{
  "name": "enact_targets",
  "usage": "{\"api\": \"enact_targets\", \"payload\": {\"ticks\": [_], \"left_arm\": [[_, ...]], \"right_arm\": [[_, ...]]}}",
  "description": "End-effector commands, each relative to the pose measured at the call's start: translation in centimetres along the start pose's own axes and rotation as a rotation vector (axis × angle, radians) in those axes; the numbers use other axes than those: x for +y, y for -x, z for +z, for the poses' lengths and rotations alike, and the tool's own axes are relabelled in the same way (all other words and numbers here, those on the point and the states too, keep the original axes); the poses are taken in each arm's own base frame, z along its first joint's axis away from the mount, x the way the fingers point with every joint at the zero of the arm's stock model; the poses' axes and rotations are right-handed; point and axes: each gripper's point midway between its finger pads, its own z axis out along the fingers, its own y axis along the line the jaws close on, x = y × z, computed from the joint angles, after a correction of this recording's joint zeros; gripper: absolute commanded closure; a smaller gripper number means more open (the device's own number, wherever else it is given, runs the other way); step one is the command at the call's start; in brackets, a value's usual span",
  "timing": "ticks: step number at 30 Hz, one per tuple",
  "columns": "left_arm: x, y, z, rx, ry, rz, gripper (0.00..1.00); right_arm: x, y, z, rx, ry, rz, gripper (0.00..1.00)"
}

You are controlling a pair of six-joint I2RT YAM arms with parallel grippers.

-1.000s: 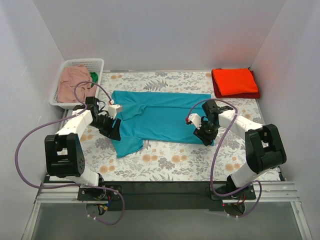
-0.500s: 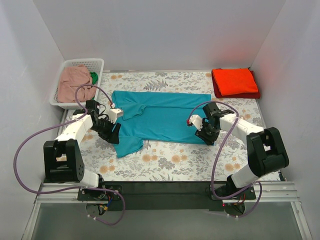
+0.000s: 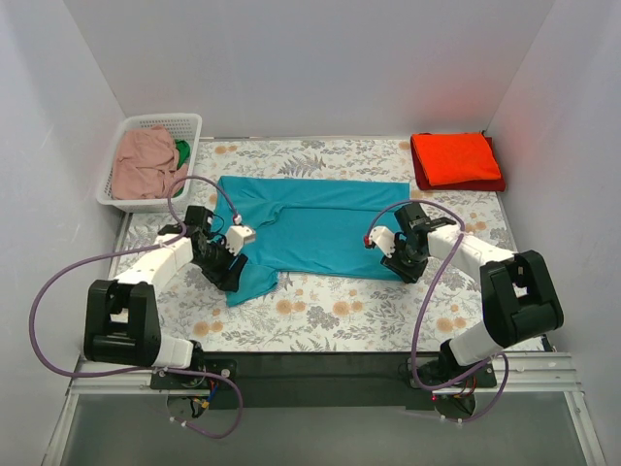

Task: Fold and stack the t-shirts
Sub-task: Fold the tshirt

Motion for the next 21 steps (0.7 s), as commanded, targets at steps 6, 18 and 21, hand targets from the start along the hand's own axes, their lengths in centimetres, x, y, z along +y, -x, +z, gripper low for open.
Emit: {"api": "enact_targets", "payload": {"ticks": [6, 18, 21], "left_arm": [[1.3, 0.6, 1.6, 0.005, 0.212, 0.129, 0.5], [1.5, 2.1, -1.2, 0.016, 0.149, 0.219, 0.49], [1.8, 1.5, -0.3, 0.032, 0.148, 0.244, 0.5]], "right_arm": [[-0.2, -0.7, 1.4, 0.03, -0.005, 0.0, 0.78], [-0.8, -0.7, 1.4, 0.041, -0.026, -0.013, 0.99], [-0.9, -0.8, 1.4, 0.044, -0.027, -0.016, 0.99]]}}
